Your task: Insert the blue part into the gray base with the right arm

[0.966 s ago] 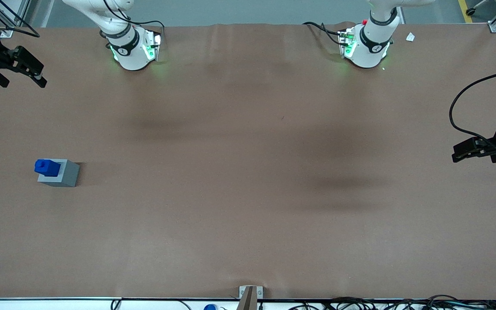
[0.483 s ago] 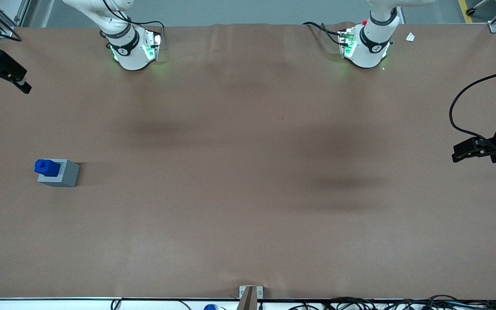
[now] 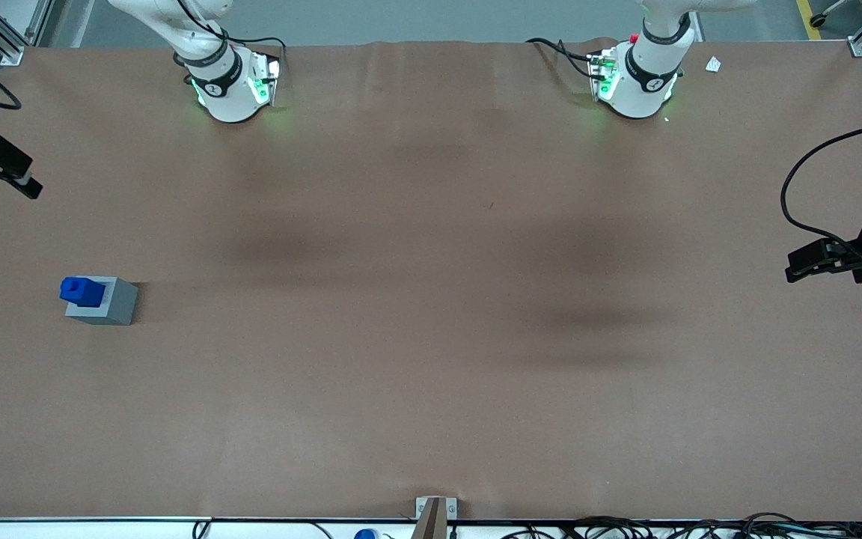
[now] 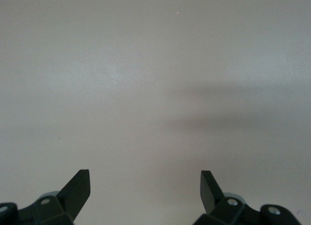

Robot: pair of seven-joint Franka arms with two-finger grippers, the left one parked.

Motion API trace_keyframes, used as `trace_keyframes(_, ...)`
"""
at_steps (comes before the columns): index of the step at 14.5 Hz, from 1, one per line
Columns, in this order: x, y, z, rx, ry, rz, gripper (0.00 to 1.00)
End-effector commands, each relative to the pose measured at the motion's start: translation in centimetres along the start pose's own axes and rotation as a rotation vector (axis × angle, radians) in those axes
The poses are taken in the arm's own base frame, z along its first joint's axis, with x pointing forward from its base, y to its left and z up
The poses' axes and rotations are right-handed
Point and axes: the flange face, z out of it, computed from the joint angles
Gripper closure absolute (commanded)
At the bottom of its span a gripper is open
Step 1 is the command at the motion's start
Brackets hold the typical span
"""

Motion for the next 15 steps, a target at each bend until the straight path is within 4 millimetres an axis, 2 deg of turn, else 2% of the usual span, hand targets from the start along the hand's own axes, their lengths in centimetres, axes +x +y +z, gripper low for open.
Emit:
trace_keyframes(1, -0.13, -1.23, -0.47, -0.020, -0.011, 0.019, 0.00)
trace_keyframes(4, -0.15, -1.01, -0.45, -0.040, -0.013, 0.018, 0.00)
trace_keyframes(7, -0.71, -0.72, 0.46, -0.049, -0.067, 0.029, 0.00)
trace_keyframes(15, -0.76, -0.93, -0.08, -0.047, -0.060, 0.027, 0.00)
